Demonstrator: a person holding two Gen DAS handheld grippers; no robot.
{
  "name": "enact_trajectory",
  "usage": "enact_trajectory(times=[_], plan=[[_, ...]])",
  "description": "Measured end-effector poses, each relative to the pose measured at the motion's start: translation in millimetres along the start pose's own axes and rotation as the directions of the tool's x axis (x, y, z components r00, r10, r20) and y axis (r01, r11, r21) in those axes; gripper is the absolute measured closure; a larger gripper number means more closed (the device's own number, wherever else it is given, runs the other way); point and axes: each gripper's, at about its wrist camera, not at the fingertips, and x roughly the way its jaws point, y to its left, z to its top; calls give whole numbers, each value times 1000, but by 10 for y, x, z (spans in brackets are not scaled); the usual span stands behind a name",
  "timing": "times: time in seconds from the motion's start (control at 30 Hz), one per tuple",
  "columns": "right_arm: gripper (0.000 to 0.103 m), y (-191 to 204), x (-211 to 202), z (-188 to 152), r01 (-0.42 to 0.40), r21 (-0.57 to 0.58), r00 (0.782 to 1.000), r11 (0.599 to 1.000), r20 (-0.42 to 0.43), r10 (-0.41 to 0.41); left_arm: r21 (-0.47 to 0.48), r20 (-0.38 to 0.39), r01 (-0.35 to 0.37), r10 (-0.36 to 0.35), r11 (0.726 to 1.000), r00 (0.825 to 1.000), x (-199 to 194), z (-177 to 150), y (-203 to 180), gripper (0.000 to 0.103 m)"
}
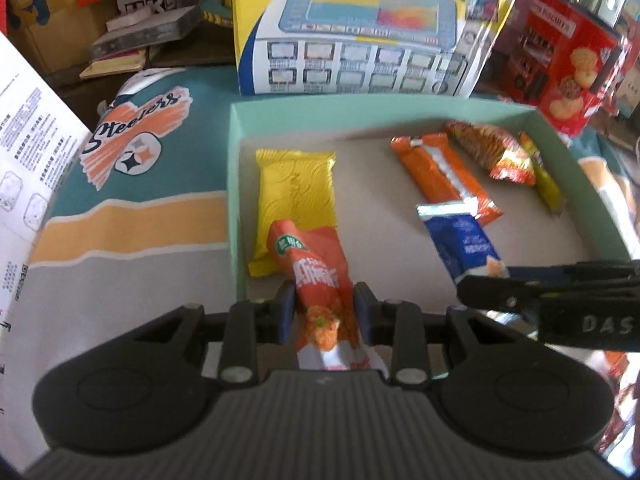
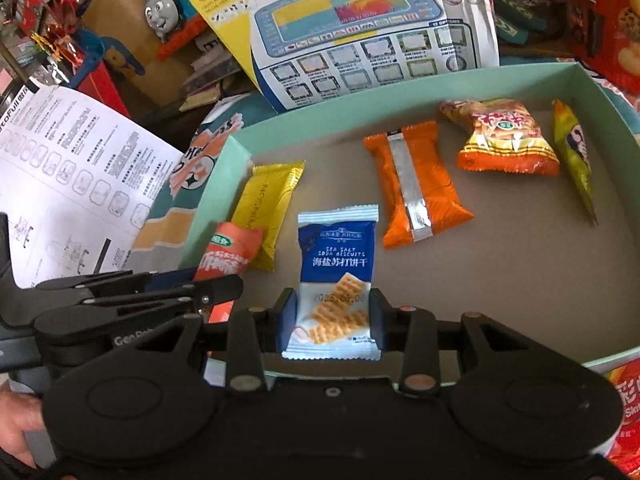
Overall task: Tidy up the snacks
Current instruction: 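Carry the pouch and biscuit pack into the teal box and release both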
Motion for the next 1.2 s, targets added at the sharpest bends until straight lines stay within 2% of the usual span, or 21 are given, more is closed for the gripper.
enact_trajectory(times=[0.17, 0.3, 0.33, 0.37, 0.53, 0.6, 0.67, 0.73, 0.8, 0.83, 0.9, 0.93, 1.0, 1.07, 1.2], plan=[[65, -3, 57, 46, 14, -6, 1000, 1000, -4, -14, -19, -34, 8, -9, 1000, 999, 179, 14, 49, 72], [66, -44, 121, 120, 20, 3, 1000, 1000, -8, -20, -40, -22, 1, -2, 999, 1000, 235, 114, 75, 71], [66, -51, 129, 132, 18, 6, 1000, 1000, -9, -18, -43, -23, 18, -19, 999, 1000, 218, 136, 71, 71], [66, -52, 131, 140, 14, 6, 1000, 1000, -9, -13, -30, -19, 41, -42, 999, 999, 178, 141, 44, 71], [65, -12, 138, 150, -11, -2, 1000, 1000, -16, 11, 17, -44, 69, -68, 997, 997, 48, 32, -75, 71], [65, 22, 140, 121, -25, -11, 999, 1000, -26, 25, 9, -71, 66, -65, 998, 995, 72, -15, -53, 71], [65, 56, 149, 98, -32, -14, 999, 999, -30, 32, 11, -104, 29, -28, 1000, 994, 159, -46, -22, 72], [65, 91, 162, 87, -33, -13, 999, 999, -28, 32, 9, -98, 12, -11, 1000, 995, 160, -48, 5, 73], [64, 118, 164, 77, -19, -16, 1000, 1000, -21, 18, -6, -92, -5, 5, 1000, 996, 134, -26, 16, 66], [62, 121, 158, 74, -7, -14, 1000, 1000, -18, 7, -8, -85, -16, 15, 1000, 996, 107, -16, 15, 61], [32, 116, 116, 69, 29, -3, 1000, 1000, -10, -29, -20, -71, -10, 9, 1000, 997, 41, -13, 16, 54], [26, 95, 85, 67, 45, 4, 999, 999, 1, -45, -31, -60, -3, 1, 1000, 998, 3, -15, 29, 40], [5, 37, -10, 58, 35, 25, 999, 999, 31, -36, -49, -36, 24, -26, 999, 999, -79, -18, 32, 27], [3, 27, -99, 42, 38, 26, 998, 999, 47, -39, -61, -16, 27, -28, 998, 999, -166, -25, 7, 22], [0, 43, -300, -15, 36, 18, 997, 999, 74, -37, -42, 22, -9, 10, 999, 1000, -356, -52, -111, 6]])
